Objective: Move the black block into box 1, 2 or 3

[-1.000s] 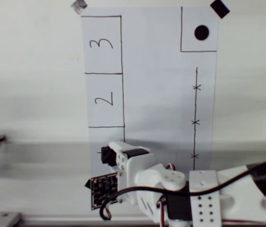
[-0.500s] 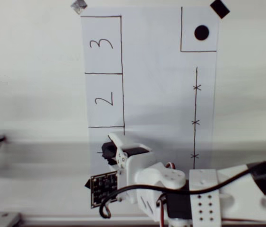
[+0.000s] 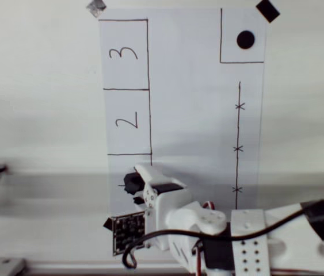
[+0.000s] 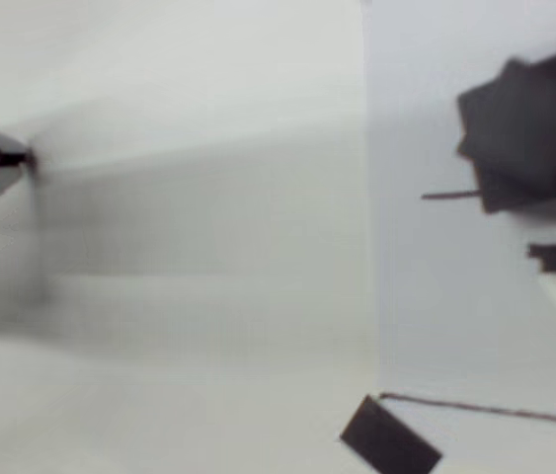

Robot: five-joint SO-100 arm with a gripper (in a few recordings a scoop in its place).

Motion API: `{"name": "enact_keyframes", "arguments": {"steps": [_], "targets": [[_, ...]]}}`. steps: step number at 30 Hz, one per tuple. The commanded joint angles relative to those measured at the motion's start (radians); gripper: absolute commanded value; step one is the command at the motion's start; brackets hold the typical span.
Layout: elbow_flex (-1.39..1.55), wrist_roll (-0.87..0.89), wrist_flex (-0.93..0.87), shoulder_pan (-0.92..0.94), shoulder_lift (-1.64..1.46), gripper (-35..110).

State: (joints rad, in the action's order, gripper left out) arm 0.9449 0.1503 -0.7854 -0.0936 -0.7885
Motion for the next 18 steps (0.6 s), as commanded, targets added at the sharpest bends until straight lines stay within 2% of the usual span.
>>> {"name": "enact_keyframes", "arguments": {"steps": [1,18], "targets": [[0.021,0.008,0.017,-0.028,-0.172,23],[0.357,0.032,0.017,-0.043,-0.561,23]]}}
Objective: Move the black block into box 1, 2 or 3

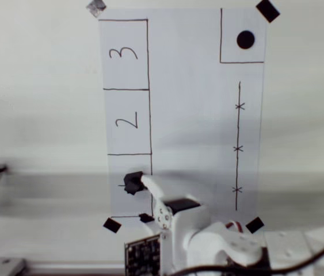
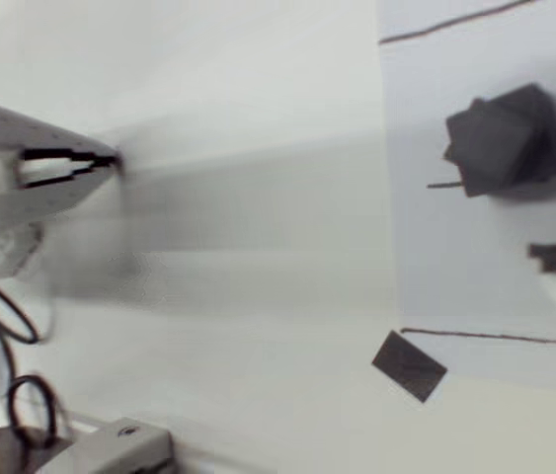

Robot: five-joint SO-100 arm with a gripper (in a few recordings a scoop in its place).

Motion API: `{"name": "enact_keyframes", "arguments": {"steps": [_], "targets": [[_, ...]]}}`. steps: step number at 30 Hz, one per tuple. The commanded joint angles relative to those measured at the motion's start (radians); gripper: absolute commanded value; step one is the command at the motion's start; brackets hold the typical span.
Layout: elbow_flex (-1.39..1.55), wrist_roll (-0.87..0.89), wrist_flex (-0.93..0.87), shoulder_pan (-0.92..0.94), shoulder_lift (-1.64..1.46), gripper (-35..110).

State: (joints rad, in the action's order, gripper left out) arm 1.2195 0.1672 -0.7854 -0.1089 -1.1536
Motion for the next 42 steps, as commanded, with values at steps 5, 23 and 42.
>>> {"name": "enact_keyframes", "arguments": {"steps": [5,23,42], "targets": [[0.265,0.008,0.017,-0.025,-0.373,13],[0.891,-0.044,0.012,-0.011,-0.976,0],[1.272,-0.141,-0.199,0.04,-1.437,0]]}}
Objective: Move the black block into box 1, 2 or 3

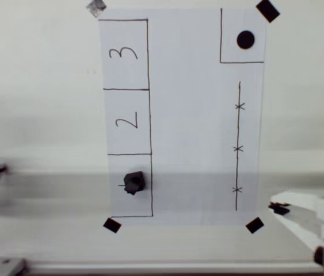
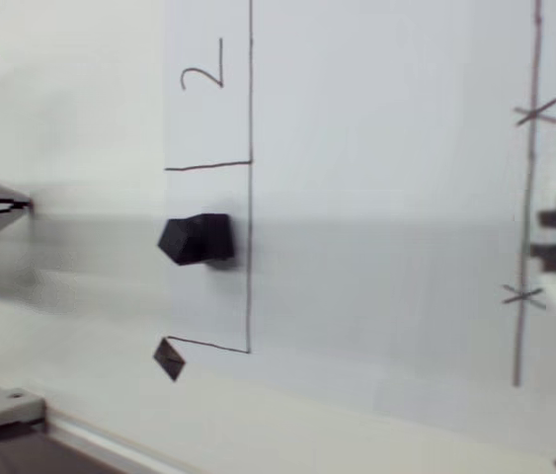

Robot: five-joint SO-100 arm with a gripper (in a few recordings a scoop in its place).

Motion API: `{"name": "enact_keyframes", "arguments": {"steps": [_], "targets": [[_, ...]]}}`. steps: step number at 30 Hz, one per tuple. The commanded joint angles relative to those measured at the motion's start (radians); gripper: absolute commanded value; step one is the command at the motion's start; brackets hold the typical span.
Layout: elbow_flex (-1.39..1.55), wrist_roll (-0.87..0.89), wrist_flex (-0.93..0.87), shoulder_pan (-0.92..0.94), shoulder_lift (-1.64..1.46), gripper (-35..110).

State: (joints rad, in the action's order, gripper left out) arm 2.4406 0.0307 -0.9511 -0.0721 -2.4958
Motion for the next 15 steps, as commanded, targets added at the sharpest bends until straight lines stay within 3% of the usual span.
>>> {"name": "enact_keyframes", "arguments": {"steps": [1,15], "targets": [[0.077,-0.011,-0.043,0.006,-0.127,0],[0.4,-0.091,-0.107,0.06,-0.517,0]]}}
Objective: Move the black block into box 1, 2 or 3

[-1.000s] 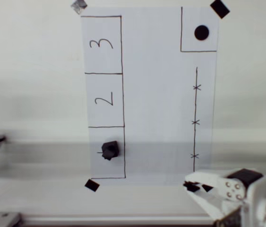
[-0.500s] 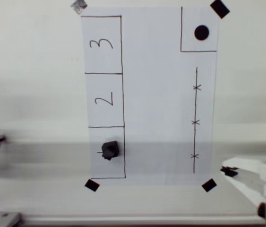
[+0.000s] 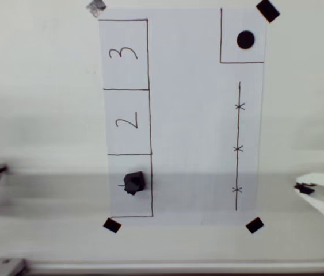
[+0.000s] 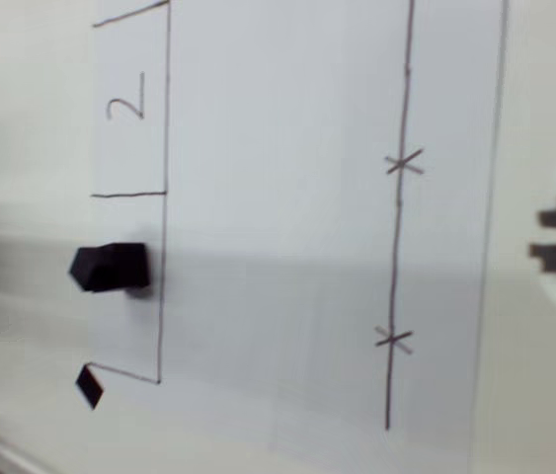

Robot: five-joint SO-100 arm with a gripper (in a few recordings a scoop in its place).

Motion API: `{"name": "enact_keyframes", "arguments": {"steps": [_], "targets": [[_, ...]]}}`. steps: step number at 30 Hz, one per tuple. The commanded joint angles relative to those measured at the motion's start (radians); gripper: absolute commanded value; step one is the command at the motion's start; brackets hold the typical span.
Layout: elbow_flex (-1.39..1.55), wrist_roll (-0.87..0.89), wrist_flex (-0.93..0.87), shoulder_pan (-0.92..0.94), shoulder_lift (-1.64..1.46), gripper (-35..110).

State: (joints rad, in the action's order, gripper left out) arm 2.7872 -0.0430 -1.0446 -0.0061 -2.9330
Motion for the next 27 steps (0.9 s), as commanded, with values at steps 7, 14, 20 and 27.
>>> {"name": "enact_keyframes", "arguments": {"steps": [7,14,20,27], "targets": [[0.175,-0.025,-0.023,-0.005,-0.221,0],[0.253,-0.037,-0.026,-0.005,-0.298,0],[0.295,-0.058,-0.025,-0.005,-0.298,0],[0.319,-0.063,-0.057,-0.005,-0.299,0]]}}
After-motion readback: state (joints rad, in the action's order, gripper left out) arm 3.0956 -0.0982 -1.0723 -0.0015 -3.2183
